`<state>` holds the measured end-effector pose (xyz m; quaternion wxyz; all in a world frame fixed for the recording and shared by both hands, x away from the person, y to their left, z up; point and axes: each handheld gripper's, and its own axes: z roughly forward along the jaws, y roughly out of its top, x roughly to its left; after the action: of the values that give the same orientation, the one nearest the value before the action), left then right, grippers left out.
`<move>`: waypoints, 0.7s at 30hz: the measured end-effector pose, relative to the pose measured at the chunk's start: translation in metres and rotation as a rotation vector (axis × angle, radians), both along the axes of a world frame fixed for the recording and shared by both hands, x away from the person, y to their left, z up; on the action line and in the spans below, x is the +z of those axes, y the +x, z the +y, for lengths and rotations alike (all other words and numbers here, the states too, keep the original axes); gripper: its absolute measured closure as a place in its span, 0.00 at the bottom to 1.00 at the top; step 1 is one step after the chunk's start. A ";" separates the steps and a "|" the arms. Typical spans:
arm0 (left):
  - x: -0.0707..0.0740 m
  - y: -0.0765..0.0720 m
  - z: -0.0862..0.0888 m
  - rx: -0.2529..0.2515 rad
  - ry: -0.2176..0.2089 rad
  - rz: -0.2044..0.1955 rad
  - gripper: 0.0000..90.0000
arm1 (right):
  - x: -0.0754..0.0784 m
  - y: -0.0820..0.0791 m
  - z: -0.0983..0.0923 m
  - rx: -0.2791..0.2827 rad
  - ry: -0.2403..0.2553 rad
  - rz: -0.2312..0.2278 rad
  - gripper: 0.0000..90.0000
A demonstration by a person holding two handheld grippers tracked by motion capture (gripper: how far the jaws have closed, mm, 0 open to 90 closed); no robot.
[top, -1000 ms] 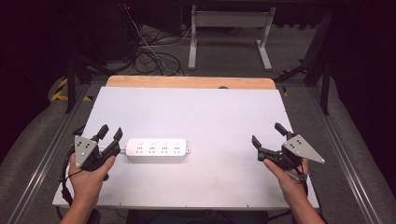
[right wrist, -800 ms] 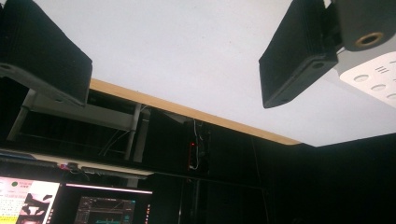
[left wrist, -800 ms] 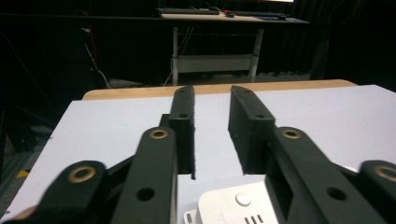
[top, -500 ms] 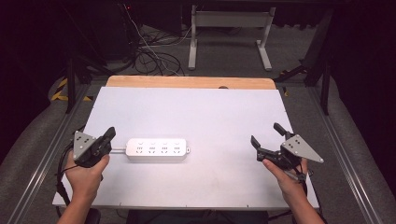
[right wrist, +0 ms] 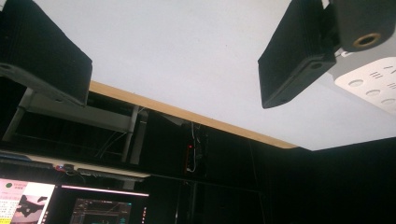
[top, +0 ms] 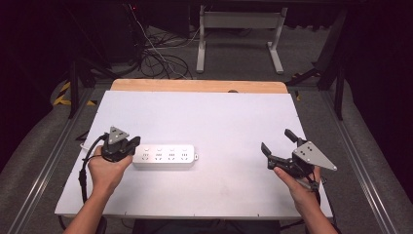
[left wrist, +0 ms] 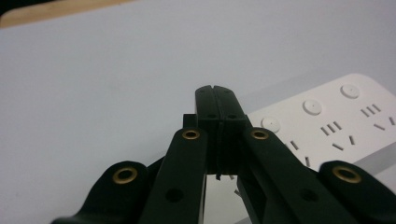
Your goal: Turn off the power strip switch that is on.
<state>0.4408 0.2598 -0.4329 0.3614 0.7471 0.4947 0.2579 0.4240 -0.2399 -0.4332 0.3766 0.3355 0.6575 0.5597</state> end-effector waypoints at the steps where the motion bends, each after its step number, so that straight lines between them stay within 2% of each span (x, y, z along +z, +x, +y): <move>1: -0.003 0.006 -0.003 -0.009 0.020 0.036 1.00 | 0.000 0.000 0.000 -0.002 0.000 -0.001 0.11; 7: -0.008 0.015 -0.011 -0.029 0.059 0.104 1.00 | 0.000 0.000 0.000 -0.001 -0.001 0.005 0.11; 16: -0.012 0.019 -0.013 -0.044 0.072 0.148 1.00 | -0.001 0.001 0.001 0.009 -0.004 0.008 0.11; 21: -0.015 0.026 -0.016 -0.041 0.083 0.171 1.00 | -0.001 0.001 0.002 0.012 -0.001 0.012 0.12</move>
<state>0.4671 0.2438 -0.4480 0.2916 0.7907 0.4973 0.2062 0.4252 -0.2378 -0.4341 0.3695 0.3347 0.6622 0.5594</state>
